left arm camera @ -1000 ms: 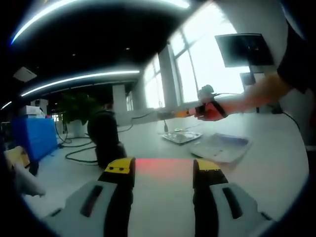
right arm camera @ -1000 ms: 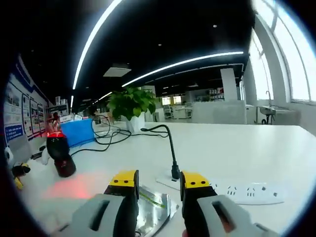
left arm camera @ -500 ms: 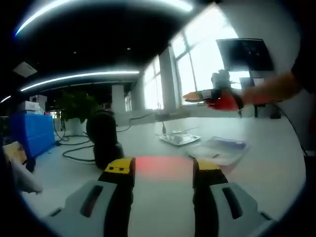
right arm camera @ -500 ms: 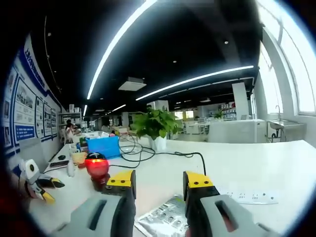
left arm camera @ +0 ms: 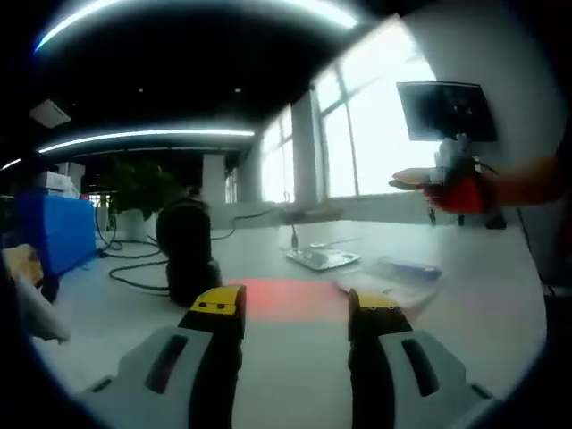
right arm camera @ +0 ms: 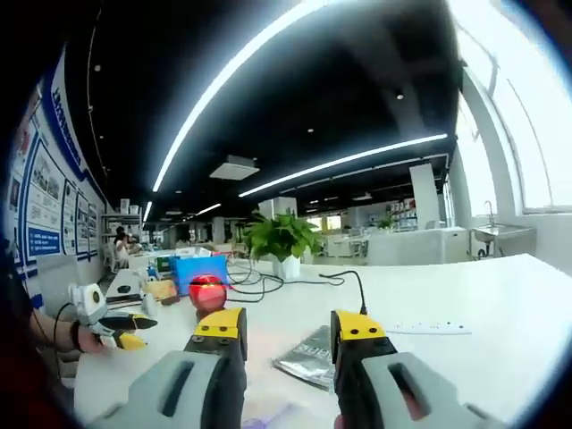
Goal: Clip sheet goods on table flip sheet goods clip sheet goods scan sheet goods put sheet goods back to table
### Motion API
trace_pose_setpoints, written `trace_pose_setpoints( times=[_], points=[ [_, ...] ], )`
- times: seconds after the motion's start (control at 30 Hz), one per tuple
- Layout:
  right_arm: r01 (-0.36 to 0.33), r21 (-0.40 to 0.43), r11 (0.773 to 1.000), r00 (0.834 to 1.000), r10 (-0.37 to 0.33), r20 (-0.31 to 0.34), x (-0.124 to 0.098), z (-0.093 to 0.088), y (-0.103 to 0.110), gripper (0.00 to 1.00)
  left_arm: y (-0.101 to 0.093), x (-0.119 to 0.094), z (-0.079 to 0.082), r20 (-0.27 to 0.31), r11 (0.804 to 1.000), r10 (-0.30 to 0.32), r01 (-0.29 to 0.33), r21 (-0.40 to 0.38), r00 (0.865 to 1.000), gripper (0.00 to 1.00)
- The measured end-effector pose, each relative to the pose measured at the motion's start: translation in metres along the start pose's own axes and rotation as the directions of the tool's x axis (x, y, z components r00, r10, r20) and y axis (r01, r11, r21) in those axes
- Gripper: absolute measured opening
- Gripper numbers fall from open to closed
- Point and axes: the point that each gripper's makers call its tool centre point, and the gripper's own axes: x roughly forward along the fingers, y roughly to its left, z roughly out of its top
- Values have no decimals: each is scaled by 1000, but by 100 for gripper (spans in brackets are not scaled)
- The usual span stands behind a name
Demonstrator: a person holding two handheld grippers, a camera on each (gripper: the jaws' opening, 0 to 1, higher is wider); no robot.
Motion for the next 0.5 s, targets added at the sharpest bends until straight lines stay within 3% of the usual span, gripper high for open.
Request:
trace_pose_setpoints(
  times=[0.2,0.4,0.5],
  points=[
    [96,-51,994,995,-94,36,-40,-3,-1,32,-1,0,2,10,1000,-2,2,-4,1000,39],
    [92,-174,981,996,-87,36,-53,-16,21,34,-2,0,1,1,1000,-7,7,5,1000,39],
    [95,-172,980,995,-89,45,-59,-19,25,34,-2,0,1,2,1000,-9,9,-8,1000,39]
  ],
)
